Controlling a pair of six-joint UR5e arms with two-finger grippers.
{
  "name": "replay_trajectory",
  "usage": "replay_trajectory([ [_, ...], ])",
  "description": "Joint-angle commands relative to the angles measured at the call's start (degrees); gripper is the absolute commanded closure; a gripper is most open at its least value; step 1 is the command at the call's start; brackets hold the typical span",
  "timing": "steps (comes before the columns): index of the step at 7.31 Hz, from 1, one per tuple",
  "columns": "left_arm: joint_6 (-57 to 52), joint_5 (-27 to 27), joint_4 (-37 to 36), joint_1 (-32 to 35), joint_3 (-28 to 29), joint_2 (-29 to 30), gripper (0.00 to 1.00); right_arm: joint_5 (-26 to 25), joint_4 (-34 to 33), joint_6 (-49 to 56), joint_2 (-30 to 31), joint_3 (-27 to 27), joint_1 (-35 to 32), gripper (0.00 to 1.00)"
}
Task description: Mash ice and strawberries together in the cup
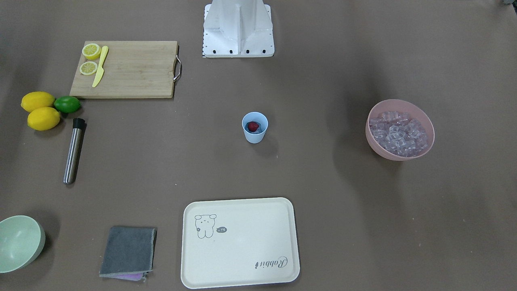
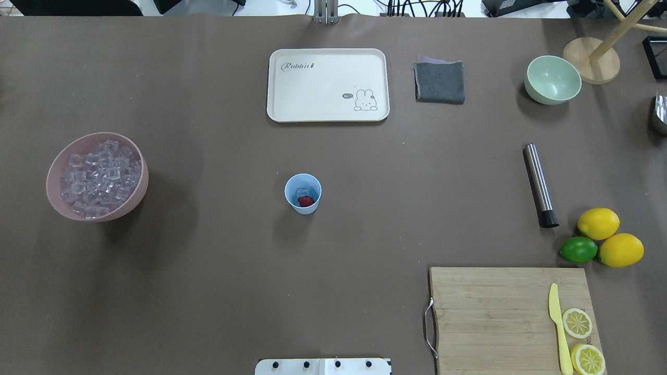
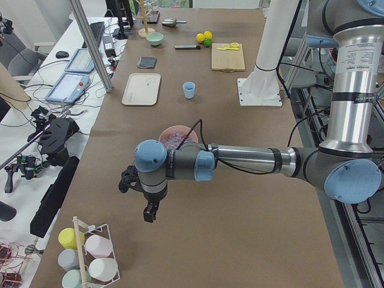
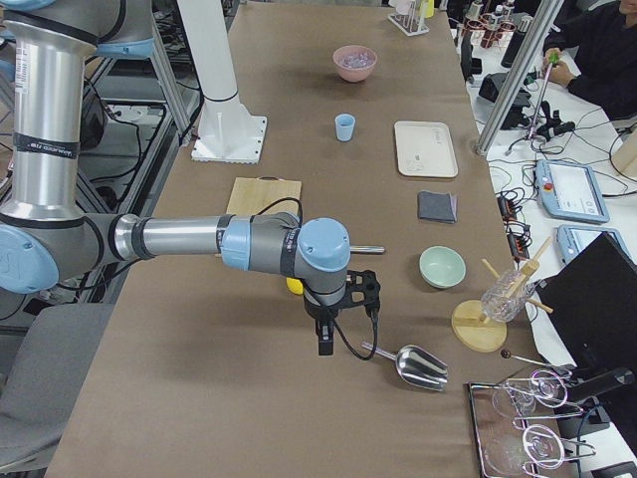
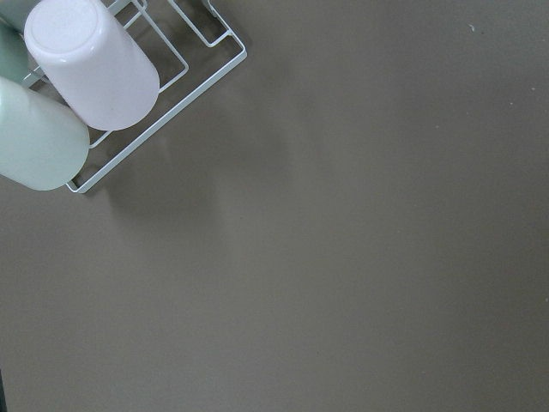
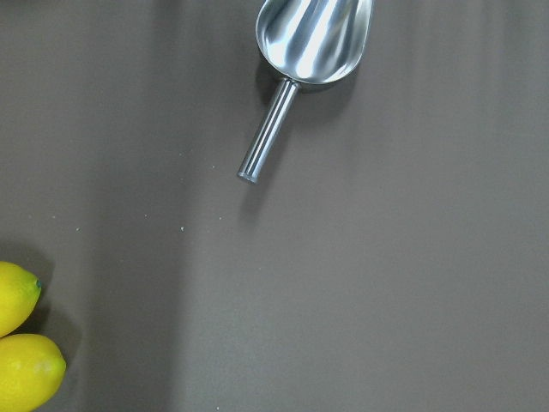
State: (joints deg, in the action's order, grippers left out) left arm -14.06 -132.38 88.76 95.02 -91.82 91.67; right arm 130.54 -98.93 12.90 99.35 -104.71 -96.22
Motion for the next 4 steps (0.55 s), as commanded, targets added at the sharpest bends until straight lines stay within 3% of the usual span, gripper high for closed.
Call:
replay_trajectory([
  [1,0.0,-0.1,0.1,0.0,-0.4,0.1,0.02,-0.3,0.1,0.0,0.0,0.1,0.0,0.0],
  [4,0.0,-0.1,0.1,-0.1,-0.5,0.1,0.02,0.2,0.2,-0.1,0.3,0.1,0.0,0.0],
])
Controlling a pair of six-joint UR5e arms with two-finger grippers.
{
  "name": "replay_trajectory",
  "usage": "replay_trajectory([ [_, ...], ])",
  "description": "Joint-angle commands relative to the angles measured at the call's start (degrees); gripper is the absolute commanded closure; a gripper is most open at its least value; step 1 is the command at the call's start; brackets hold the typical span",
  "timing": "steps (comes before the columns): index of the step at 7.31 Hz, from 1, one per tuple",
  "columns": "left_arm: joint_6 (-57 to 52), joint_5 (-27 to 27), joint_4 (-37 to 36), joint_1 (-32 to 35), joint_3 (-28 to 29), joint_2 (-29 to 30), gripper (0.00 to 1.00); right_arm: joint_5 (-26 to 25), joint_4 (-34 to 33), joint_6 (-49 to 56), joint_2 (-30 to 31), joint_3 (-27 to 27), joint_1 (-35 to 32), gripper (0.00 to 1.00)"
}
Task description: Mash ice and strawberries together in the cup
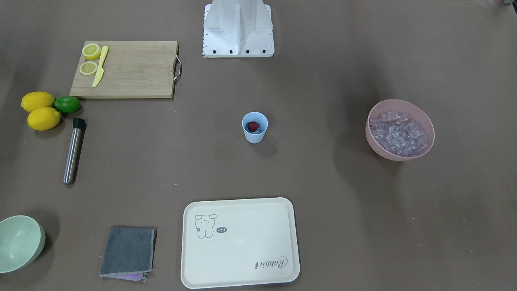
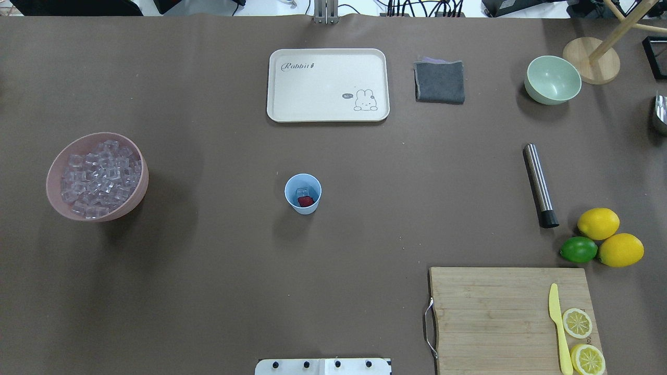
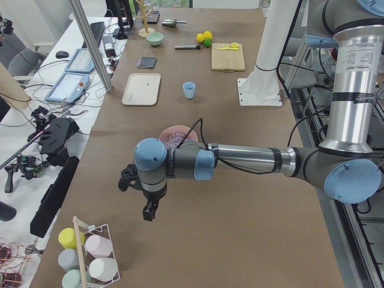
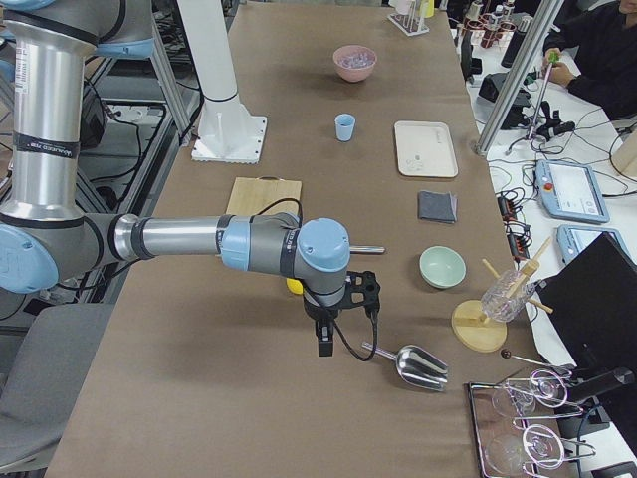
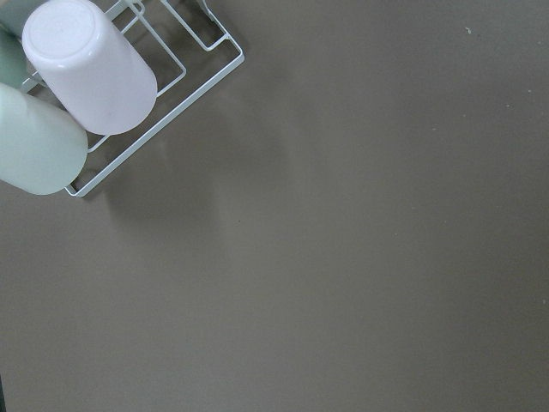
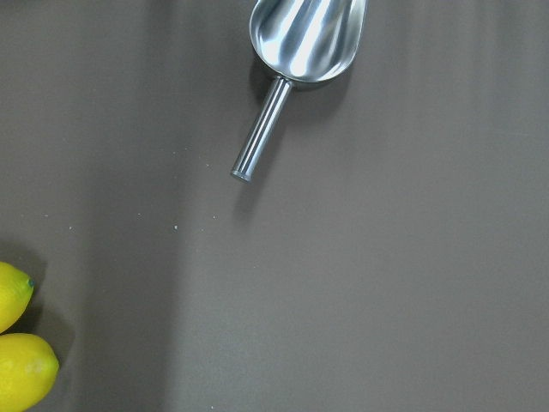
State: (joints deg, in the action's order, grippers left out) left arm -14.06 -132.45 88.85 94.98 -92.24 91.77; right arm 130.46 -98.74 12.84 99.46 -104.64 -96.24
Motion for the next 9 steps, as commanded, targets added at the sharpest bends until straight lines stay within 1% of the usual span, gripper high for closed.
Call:
replay_trajectory([
  [1,0.0,0.0,0.0,-0.1,0.0,0.0,0.02,0.4,0.0,0.0,0.3,0.1,0.0,0.0],
  [9,0.0,0.1,0.0,-0.9,0.0,0.5,0.02,0.6,-0.1,0.0,0.3,0.1,0.0,0.0],
])
